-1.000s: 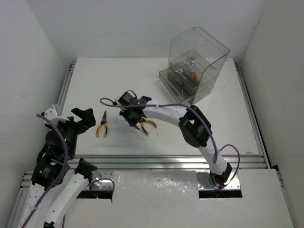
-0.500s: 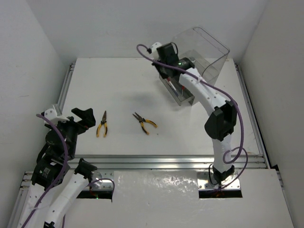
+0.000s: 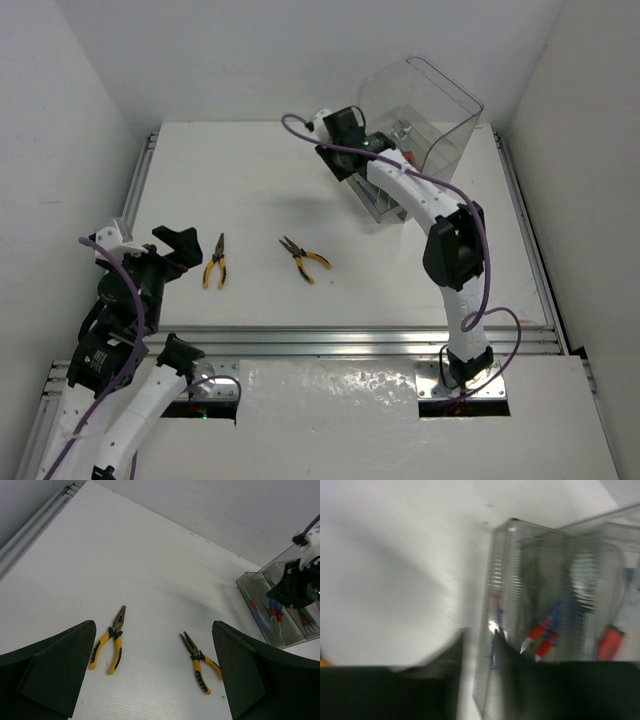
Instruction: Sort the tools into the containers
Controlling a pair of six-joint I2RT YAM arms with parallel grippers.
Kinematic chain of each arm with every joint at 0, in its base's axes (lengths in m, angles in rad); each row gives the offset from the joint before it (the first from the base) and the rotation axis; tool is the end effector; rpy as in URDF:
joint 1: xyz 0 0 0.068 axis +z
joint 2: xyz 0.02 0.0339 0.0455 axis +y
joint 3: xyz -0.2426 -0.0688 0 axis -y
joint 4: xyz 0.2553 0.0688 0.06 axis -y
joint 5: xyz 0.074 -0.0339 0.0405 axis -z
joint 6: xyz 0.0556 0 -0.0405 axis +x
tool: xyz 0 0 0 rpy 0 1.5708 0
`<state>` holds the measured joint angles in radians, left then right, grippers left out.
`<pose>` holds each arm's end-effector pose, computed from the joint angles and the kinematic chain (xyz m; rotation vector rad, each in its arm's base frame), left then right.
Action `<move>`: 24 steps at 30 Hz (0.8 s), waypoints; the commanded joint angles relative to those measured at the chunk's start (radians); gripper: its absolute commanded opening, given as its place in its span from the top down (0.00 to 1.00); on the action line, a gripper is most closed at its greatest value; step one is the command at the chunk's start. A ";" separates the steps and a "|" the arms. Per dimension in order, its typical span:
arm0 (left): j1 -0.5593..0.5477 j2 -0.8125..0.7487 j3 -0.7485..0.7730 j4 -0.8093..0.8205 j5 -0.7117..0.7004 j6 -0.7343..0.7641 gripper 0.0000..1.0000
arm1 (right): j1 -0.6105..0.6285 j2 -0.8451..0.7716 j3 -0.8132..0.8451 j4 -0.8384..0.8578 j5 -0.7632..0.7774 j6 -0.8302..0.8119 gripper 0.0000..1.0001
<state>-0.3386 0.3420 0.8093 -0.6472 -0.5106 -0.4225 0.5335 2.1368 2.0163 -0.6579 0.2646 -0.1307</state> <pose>0.1155 -0.0119 0.3415 -0.4385 1.6724 -0.1143 0.4393 0.2426 0.2575 -0.6327 2.2299 -0.1081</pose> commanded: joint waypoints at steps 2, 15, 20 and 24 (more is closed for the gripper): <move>0.006 0.002 -0.002 0.041 0.007 0.016 0.00 | 0.062 0.007 -0.100 0.144 -0.021 0.046 1.00; 0.004 -0.017 -0.005 0.047 0.020 0.019 0.00 | -0.006 0.253 0.062 0.176 0.369 -0.027 1.00; 0.001 -0.020 -0.007 0.047 0.026 0.022 0.00 | -0.062 0.229 0.010 0.204 0.378 -0.044 1.00; -0.004 -0.024 -0.005 0.049 0.027 0.022 0.00 | -0.093 0.215 -0.016 0.228 0.357 -0.067 1.00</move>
<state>-0.3389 0.3298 0.8093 -0.6464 -0.4950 -0.4187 0.4622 2.4268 2.0033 -0.4889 0.5804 -0.1642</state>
